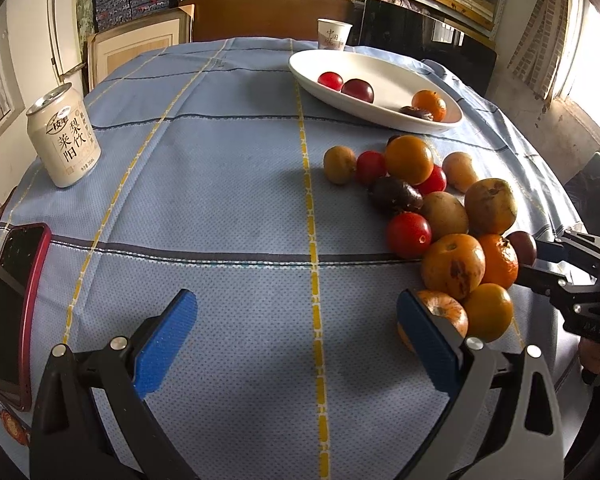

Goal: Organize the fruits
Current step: 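Move the right tool toward a dark red plum beside the pile, then grasp the dark red plum with the right tool while the left grasps an orange striped fruit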

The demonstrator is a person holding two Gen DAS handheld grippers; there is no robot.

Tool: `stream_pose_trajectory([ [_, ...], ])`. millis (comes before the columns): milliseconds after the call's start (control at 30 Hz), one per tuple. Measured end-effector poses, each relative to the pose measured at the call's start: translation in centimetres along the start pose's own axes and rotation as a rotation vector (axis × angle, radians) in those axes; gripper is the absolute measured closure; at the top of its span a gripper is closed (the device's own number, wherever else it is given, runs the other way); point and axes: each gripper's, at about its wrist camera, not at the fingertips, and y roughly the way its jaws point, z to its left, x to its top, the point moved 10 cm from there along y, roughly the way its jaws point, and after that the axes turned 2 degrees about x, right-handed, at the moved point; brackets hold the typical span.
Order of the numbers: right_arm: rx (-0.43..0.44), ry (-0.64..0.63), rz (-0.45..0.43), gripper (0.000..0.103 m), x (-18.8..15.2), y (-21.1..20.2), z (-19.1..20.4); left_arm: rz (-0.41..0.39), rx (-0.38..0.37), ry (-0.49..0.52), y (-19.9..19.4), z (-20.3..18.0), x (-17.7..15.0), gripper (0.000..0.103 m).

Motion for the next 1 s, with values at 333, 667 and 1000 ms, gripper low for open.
stream_pose_trajectory([
  [333, -0.001, 0.185, -0.018, 0.063, 0.0, -0.5, -3.5, -0.123, -0.146, 0.251, -3.3, -6.3, -0.5, 0.005],
  [667, -0.005, 0.193, -0.011, 0.063, -0.2, -0.5, -3.7, -0.087, -0.182, 0.292, -2.6, -7.5, -1.2, 0.025],
  [1000, -0.014, 0.18, -0.008, 0.063, -0.2, -0.6, -3.6, -0.029, -0.222, 0.259, -1.5, -7.1, -1.6, 0.047],
])
